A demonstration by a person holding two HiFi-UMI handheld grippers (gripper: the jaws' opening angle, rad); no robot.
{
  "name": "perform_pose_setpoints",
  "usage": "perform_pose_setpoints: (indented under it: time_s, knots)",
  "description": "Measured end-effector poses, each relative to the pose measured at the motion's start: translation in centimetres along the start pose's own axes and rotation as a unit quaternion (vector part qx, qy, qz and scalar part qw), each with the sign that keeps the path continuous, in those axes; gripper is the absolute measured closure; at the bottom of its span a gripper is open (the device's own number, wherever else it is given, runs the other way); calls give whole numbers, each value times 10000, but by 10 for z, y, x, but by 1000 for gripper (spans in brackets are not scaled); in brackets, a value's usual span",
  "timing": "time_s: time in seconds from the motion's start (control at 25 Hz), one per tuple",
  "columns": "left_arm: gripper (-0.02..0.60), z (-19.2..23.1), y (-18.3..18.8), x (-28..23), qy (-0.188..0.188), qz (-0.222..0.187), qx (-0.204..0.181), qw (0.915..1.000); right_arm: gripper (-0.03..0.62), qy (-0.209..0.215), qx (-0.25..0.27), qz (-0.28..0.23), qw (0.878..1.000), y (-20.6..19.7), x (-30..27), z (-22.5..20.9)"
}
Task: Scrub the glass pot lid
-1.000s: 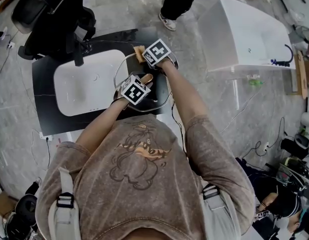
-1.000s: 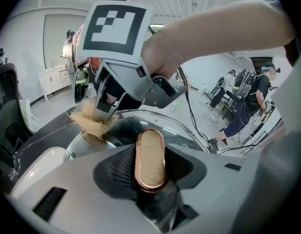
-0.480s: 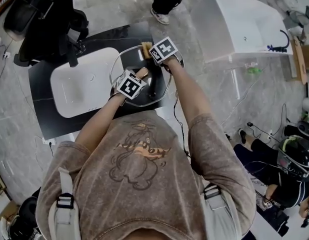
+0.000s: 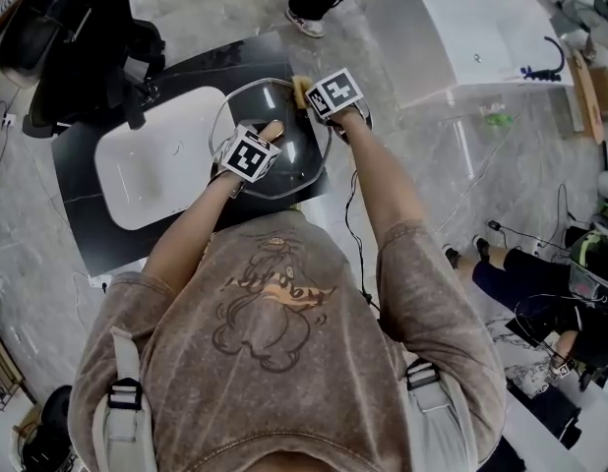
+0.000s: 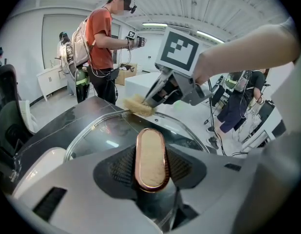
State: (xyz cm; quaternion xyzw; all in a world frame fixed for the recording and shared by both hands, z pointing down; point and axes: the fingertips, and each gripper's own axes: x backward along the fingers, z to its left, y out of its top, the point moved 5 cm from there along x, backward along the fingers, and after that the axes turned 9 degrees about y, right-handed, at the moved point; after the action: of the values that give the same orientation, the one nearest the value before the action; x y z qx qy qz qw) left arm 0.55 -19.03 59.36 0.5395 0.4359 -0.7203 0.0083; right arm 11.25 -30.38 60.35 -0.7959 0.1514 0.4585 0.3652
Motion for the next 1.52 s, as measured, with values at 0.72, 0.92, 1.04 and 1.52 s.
perform_pose_setpoints:
  time_s: [0.72, 0.92, 1.04, 1.52]
  knots:
    - [399, -3, 3, 6, -7, 124, -26, 9999, 556, -308, 231, 56, 9992, -73, 34, 19]
    - [399, -2, 4, 5, -2, 134, -45, 9999, 556, -238, 249, 38, 9994, -92, 39, 28]
    - [399, -1, 4, 5, -2, 139, -29, 9999, 556, -200, 333, 63, 9992, -100, 41, 35]
    - [399, -2, 4, 4, -17, 204, -14, 9998, 556, 230, 452, 148, 9986, -131, 42, 73]
